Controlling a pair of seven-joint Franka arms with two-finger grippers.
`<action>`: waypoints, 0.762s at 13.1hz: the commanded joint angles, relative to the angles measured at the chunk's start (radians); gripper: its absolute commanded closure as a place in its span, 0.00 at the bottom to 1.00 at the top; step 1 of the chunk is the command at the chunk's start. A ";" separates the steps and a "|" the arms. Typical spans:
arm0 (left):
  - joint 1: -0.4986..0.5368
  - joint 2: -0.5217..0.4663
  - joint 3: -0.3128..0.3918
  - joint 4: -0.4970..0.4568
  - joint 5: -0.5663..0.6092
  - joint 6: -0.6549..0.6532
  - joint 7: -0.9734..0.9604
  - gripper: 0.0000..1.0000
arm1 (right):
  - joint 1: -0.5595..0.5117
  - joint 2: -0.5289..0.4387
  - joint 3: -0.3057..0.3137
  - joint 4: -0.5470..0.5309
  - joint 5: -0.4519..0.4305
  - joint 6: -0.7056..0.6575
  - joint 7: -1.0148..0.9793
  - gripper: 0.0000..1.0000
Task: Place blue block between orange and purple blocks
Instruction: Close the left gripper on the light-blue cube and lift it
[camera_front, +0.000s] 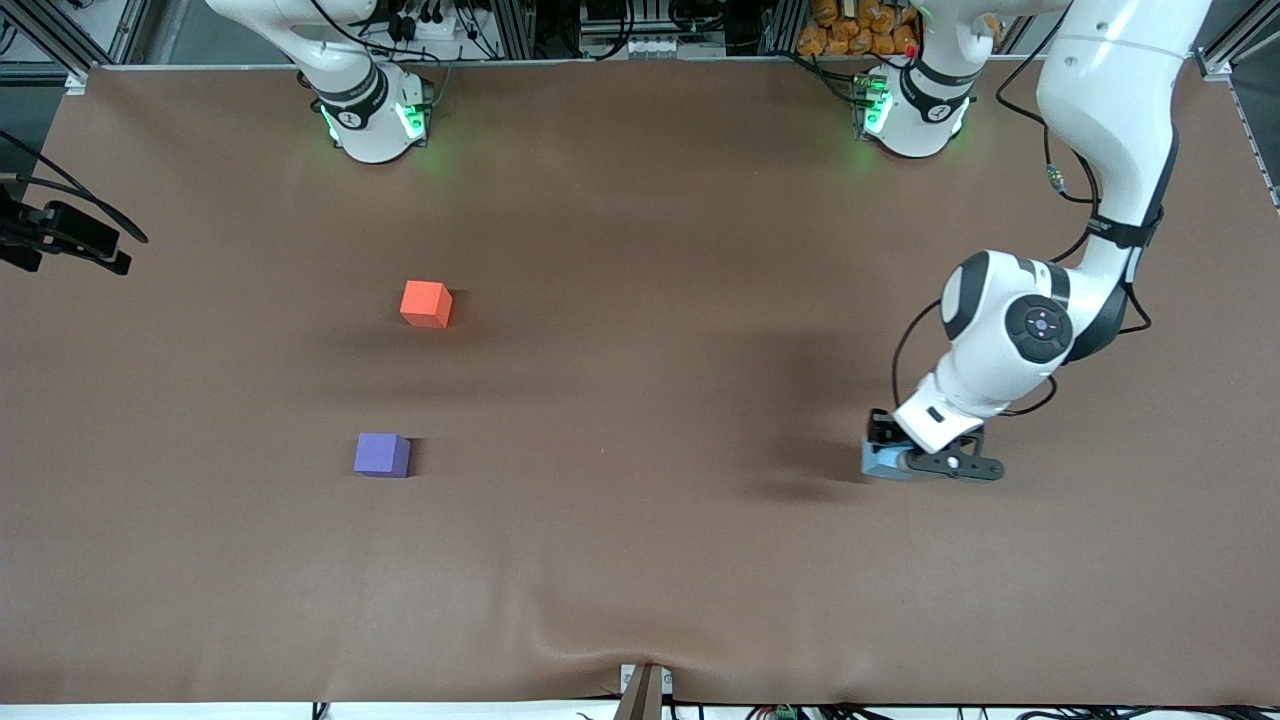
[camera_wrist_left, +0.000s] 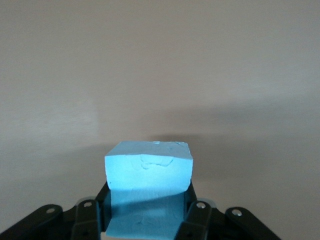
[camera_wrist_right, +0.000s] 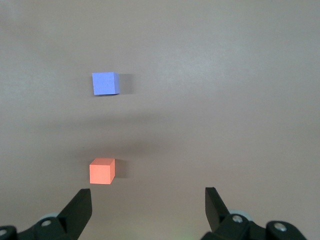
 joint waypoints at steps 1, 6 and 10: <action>-0.085 0.024 -0.021 0.145 0.008 -0.137 -0.163 1.00 | 0.007 0.008 -0.003 0.016 -0.005 -0.004 0.005 0.00; -0.196 0.083 -0.021 0.278 0.005 -0.214 -0.340 1.00 | -0.002 0.007 -0.005 0.016 -0.003 -0.004 0.006 0.00; -0.273 0.116 -0.014 0.336 0.008 -0.244 -0.481 1.00 | -0.001 0.014 -0.005 0.031 -0.019 0.014 -0.001 0.00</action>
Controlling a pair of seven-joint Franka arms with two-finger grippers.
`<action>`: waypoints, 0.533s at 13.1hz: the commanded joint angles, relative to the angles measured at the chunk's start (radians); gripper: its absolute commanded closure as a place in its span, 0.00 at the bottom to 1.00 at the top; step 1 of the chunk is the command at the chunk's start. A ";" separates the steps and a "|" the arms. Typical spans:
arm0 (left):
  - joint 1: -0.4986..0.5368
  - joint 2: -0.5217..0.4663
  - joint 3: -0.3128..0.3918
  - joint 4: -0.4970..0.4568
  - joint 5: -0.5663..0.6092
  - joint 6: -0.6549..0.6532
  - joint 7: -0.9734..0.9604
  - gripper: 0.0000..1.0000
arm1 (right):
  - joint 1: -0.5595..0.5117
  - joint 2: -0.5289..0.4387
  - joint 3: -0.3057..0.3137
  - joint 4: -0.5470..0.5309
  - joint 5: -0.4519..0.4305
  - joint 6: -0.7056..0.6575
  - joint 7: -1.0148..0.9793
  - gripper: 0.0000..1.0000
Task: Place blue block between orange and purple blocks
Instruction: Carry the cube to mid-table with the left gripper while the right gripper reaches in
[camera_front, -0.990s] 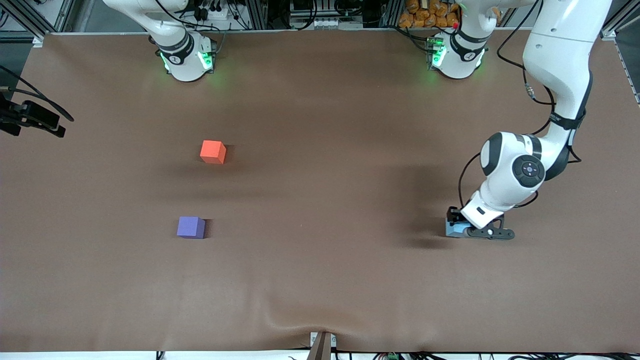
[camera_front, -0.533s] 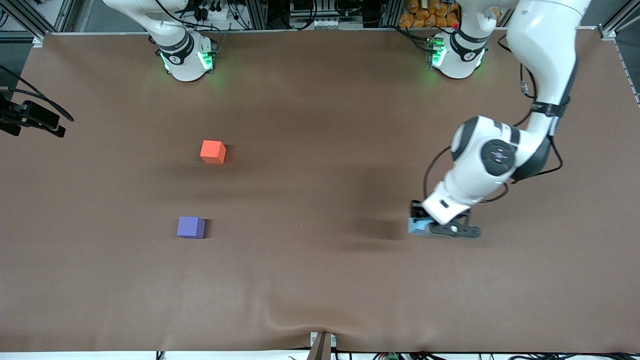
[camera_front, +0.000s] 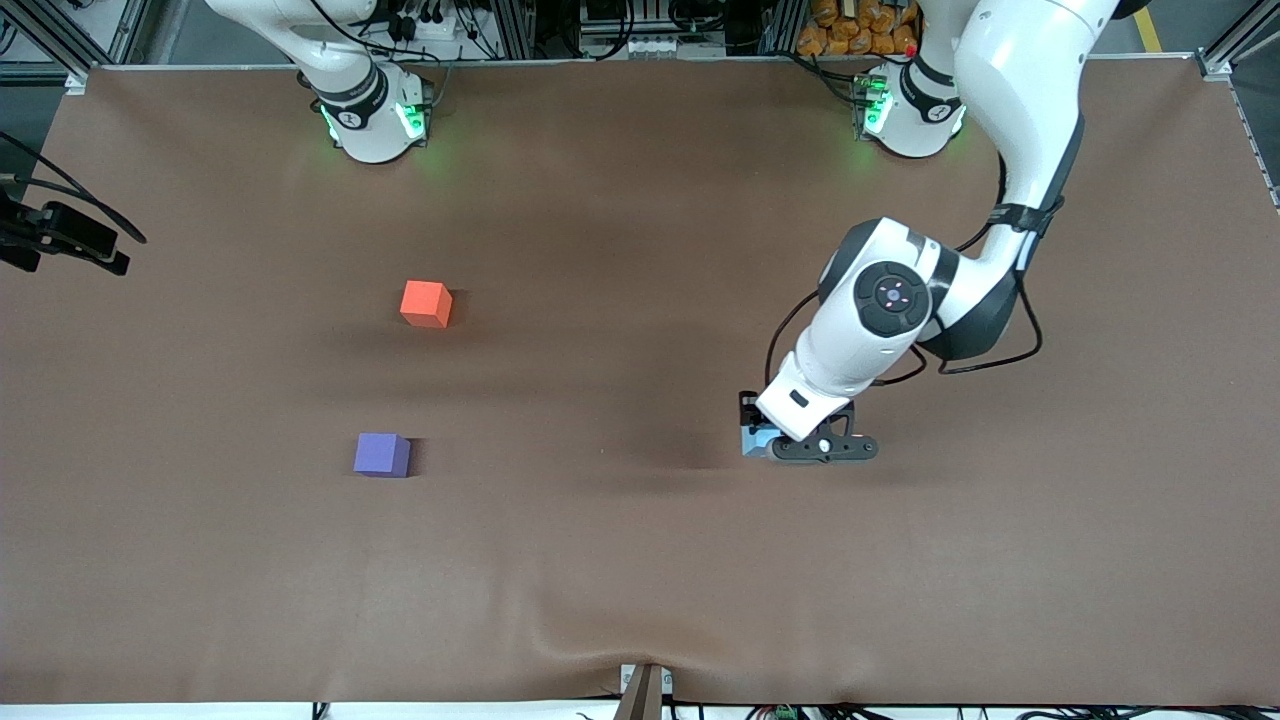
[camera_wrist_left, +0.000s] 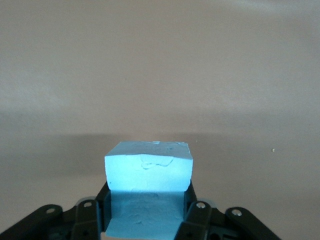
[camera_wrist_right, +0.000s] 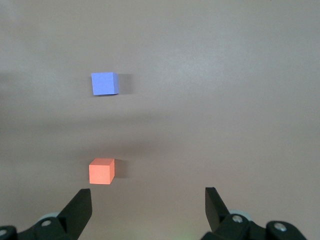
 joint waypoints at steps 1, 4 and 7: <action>-0.068 0.050 0.013 0.090 0.010 -0.051 -0.098 1.00 | -0.015 0.019 -0.007 0.051 -0.005 0.011 -0.026 0.00; -0.152 0.127 0.029 0.185 0.013 -0.057 -0.249 1.00 | -0.017 0.022 -0.004 0.052 -0.006 0.010 -0.040 0.00; -0.333 0.194 0.157 0.271 0.004 -0.057 -0.312 1.00 | 0.042 0.053 -0.002 0.049 -0.015 0.011 -0.046 0.00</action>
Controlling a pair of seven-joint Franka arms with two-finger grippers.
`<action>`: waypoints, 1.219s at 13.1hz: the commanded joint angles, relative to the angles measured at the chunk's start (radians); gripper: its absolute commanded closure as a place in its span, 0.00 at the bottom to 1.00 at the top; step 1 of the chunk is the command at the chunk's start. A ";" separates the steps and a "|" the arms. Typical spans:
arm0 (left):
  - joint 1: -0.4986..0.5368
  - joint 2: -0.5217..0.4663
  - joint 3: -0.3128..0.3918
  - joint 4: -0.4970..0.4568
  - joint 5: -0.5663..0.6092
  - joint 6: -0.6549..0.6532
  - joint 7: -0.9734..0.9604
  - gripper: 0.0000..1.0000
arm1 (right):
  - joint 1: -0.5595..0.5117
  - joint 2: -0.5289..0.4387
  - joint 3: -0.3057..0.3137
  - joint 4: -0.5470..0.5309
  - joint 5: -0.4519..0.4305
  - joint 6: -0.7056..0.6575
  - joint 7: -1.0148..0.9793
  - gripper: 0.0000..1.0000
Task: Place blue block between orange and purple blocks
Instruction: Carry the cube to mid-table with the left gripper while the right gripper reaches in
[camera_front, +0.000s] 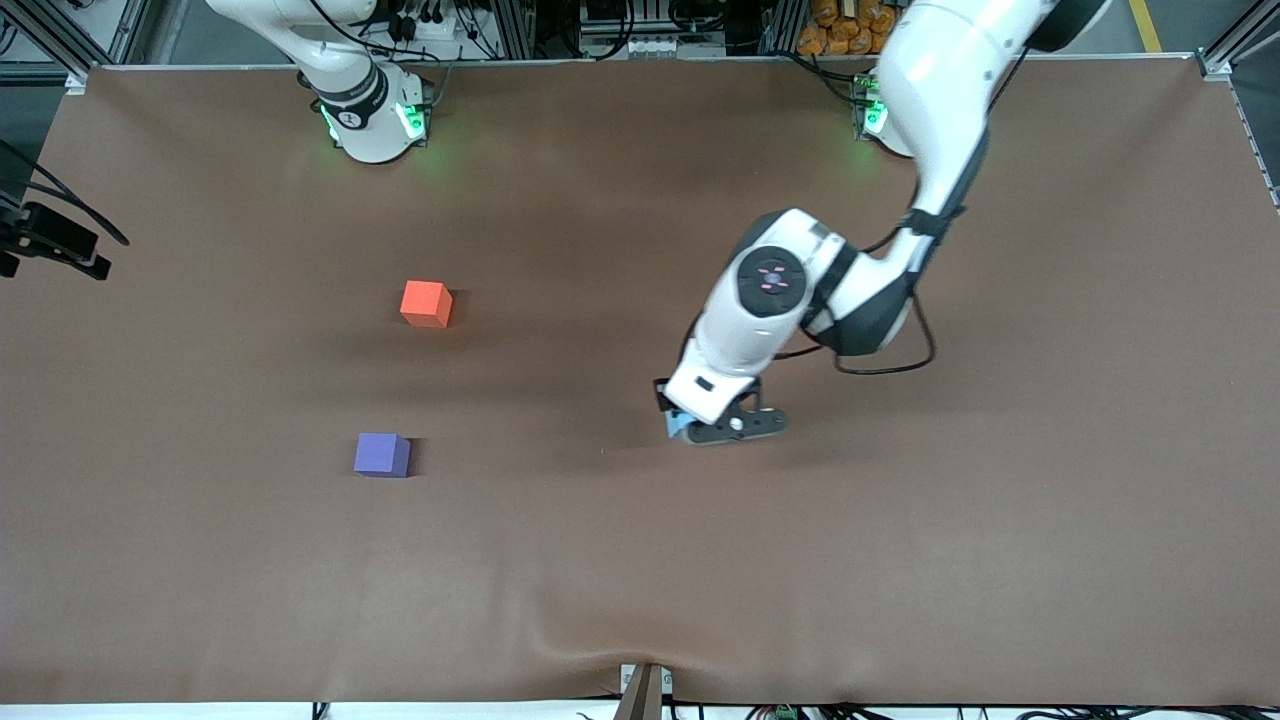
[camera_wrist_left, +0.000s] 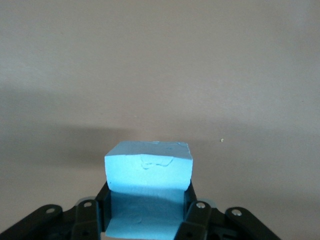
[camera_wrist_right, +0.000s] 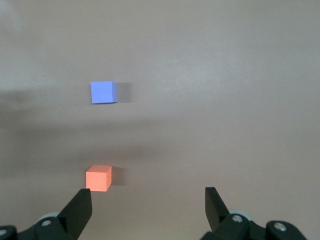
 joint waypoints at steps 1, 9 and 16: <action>-0.154 0.095 0.117 0.127 0.002 -0.031 -0.061 1.00 | 0.091 0.083 0.004 0.026 -0.035 -0.014 -0.024 0.00; -0.250 0.232 0.116 0.273 -0.001 -0.020 -0.118 1.00 | 0.023 0.234 0.001 -0.023 0.181 -0.010 -0.013 0.00; -0.291 0.302 0.114 0.305 -0.028 0.054 -0.137 1.00 | 0.096 0.272 0.002 -0.044 0.299 0.072 0.034 0.00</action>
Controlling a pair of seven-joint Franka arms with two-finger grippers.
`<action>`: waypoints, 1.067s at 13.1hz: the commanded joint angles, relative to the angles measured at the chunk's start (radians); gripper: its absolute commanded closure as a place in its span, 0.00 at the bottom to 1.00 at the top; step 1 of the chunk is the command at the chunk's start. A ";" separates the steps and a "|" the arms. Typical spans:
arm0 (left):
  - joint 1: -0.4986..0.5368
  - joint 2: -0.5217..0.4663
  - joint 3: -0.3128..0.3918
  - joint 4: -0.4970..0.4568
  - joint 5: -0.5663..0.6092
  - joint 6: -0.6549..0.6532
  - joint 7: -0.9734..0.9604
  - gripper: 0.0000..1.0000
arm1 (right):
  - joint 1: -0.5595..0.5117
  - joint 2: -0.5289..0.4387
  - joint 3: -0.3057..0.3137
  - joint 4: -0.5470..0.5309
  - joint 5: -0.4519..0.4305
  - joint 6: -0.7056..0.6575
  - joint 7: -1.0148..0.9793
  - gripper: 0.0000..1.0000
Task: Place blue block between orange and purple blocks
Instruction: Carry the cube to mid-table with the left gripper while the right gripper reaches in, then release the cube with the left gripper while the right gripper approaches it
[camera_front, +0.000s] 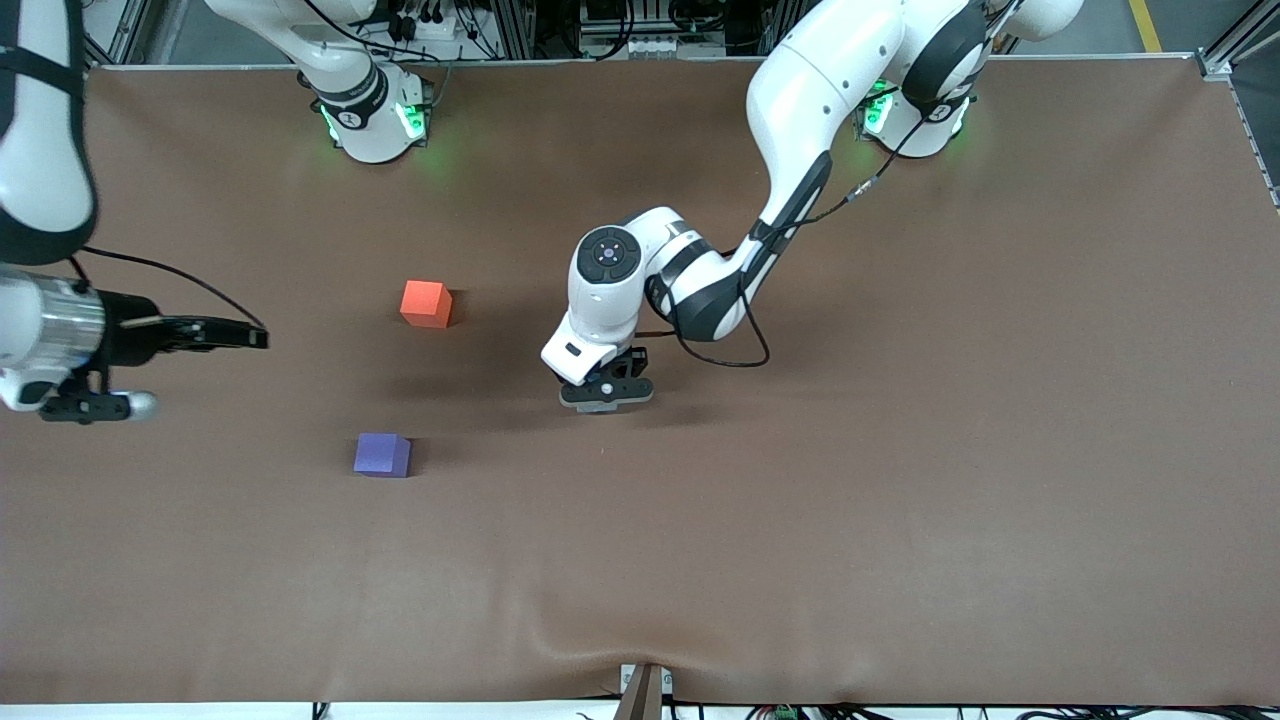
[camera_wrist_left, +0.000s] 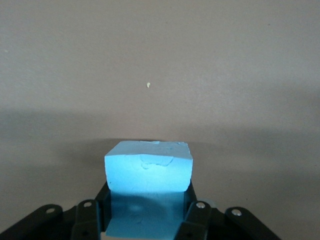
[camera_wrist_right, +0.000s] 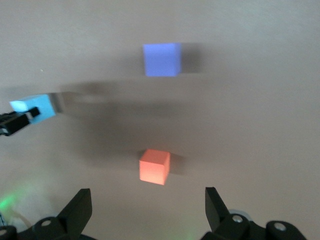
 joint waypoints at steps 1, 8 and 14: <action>-0.021 0.037 0.010 0.044 -0.025 0.029 -0.019 1.00 | 0.065 0.025 0.000 -0.008 0.019 0.062 0.030 0.00; -0.049 -0.025 0.024 0.014 -0.011 0.080 -0.162 0.00 | 0.278 0.093 0.000 -0.098 0.014 0.319 0.029 0.00; 0.110 -0.368 0.041 -0.057 0.087 -0.426 -0.173 0.00 | 0.409 0.129 0.000 -0.277 0.005 0.629 0.171 0.00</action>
